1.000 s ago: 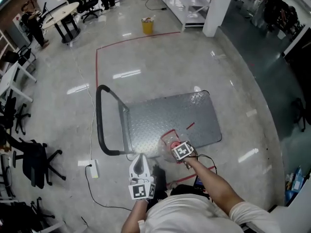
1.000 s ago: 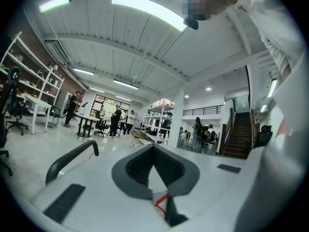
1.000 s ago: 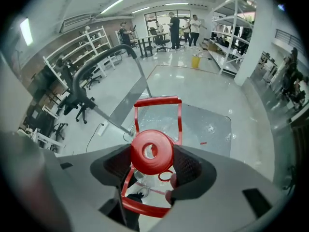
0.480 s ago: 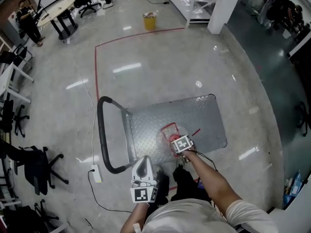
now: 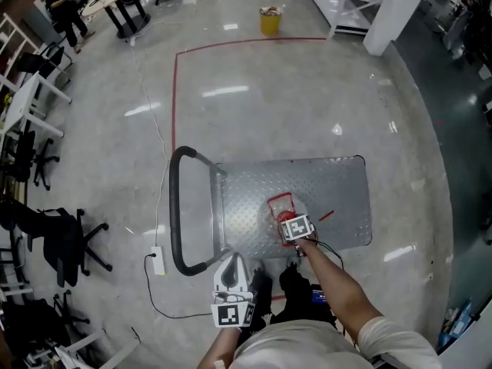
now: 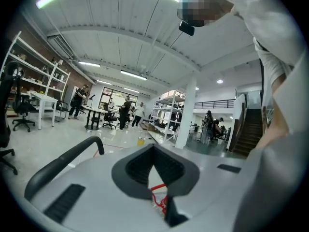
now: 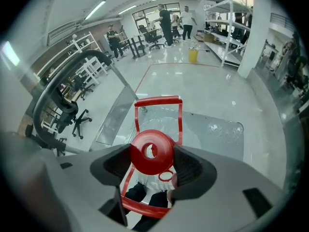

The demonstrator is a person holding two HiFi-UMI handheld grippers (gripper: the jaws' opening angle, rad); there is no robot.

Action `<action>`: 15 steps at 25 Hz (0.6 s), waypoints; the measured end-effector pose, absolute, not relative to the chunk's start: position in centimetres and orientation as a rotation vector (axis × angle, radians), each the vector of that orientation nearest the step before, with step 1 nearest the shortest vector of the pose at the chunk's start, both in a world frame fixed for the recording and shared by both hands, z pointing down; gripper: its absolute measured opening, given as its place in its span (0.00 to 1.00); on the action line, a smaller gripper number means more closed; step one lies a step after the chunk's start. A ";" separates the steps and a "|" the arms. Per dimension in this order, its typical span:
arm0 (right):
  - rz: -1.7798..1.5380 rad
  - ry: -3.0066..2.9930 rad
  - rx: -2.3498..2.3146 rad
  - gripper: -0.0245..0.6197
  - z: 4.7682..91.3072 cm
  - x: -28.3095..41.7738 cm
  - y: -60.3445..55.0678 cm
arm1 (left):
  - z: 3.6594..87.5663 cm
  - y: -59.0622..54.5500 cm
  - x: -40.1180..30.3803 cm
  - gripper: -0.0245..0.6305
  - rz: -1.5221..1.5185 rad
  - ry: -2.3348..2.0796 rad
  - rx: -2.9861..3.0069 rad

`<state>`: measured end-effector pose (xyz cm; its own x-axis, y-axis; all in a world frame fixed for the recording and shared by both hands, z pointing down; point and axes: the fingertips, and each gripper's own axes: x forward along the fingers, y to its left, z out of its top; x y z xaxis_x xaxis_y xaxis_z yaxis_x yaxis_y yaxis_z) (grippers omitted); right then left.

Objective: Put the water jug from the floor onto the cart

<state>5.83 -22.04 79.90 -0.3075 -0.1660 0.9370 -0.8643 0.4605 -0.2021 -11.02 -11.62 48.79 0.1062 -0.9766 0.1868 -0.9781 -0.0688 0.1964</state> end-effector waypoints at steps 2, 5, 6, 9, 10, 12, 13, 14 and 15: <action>0.923 -1.762 0.855 0.47 80.0 5.0 -21.8 | 49.1 -11.9 -11.2 0.04 0.011 -1.939 2.104; 0.895 -1.725 0.834 0.47 80.4 5.4 -20.8 | 49.1 -11.9 -11.1 0.04 0.005 -1.935 2.099; 0.898 -1.707 0.820 0.47 80.5 5.8 -20.1 | 49.0 -11.9 -10.9 0.04 -0.003 -1.934 2.105; 0.973 -1.652 0.736 0.47 80.1 6.0 -18.7 | 48.2 -12.9 -10.6 0.04 -0.040 -1.944 2.150; 0.957 -1.669 0.725 0.47 79.7 6.0 -18.9 | 48.0 -13.0 -10.5 0.04 -0.043 -1.941 2.159; 0.873 -1.755 0.735 0.47 77.9 5.9 -19.9 | 47.8 -12.7 -10.4 0.04 -0.040 -1.933 2.162; 0.828 -1.811 0.756 0.45 76.3 5.9 -20.3 | 47.7 -12.6 -10.3 0.04 -0.045 -1.936 2.165; 0.771 -1.881 0.802 0.34 74.1 6.0 -20.9 | 47.3 -12.5 -10.1 0.04 -0.054 -1.937 2.171; 0.700 -1.963 0.873 0.13 71.4 6.2 -21.5 | 46.8 -12.6 -9.7 0.04 -0.065 -1.933 2.181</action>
